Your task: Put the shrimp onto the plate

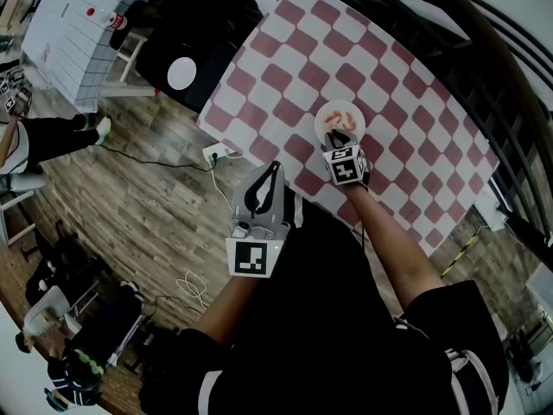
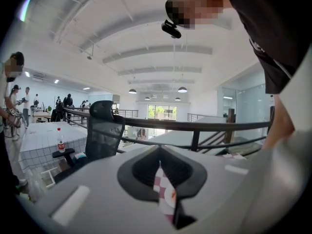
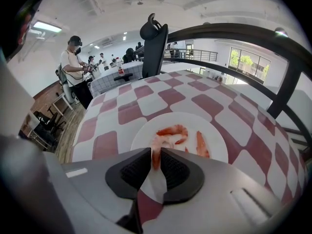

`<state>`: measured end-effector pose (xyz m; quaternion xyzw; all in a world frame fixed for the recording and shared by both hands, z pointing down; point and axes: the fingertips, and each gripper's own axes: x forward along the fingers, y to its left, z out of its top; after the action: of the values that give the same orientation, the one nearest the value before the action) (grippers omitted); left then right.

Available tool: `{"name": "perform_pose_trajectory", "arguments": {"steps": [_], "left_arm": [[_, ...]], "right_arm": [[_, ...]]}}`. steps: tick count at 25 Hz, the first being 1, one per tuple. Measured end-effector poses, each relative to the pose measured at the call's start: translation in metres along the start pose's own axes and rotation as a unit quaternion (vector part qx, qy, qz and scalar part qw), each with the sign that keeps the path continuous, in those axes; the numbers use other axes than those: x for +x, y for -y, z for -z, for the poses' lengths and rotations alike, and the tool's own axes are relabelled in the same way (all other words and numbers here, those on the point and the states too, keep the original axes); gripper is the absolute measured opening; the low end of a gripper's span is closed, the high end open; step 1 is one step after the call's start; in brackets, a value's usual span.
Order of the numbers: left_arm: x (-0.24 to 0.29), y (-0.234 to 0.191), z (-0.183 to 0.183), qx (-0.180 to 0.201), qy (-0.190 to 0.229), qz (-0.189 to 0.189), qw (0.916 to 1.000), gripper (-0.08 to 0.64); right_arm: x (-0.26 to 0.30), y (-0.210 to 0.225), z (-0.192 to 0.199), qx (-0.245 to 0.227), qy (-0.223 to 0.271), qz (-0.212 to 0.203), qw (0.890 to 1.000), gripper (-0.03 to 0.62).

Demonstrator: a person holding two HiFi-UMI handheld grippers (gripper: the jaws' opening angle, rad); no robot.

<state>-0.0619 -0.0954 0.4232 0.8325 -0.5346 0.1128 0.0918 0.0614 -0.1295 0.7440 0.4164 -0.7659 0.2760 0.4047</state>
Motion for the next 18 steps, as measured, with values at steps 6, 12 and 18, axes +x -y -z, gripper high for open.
{"name": "perform_pose_trajectory", "arguments": {"steps": [6, 12, 18], "left_arm": [[-0.003, 0.002, -0.003, 0.018, 0.006, -0.001, 0.9998, 0.009], [-0.008, 0.008, 0.002, 0.015, -0.002, 0.013, 0.9998, 0.009], [-0.013, 0.009, 0.006, 0.012, 0.000, 0.028, 0.9995, 0.009]], "right_arm": [[0.001, 0.001, 0.001, -0.003, 0.004, 0.007, 1.000, 0.060], [-0.003, 0.002, -0.003, 0.011, 0.032, 0.009, 0.999, 0.054], [-0.025, 0.011, -0.020, 0.044, 0.079, 0.014, 0.996, 0.051]]}}
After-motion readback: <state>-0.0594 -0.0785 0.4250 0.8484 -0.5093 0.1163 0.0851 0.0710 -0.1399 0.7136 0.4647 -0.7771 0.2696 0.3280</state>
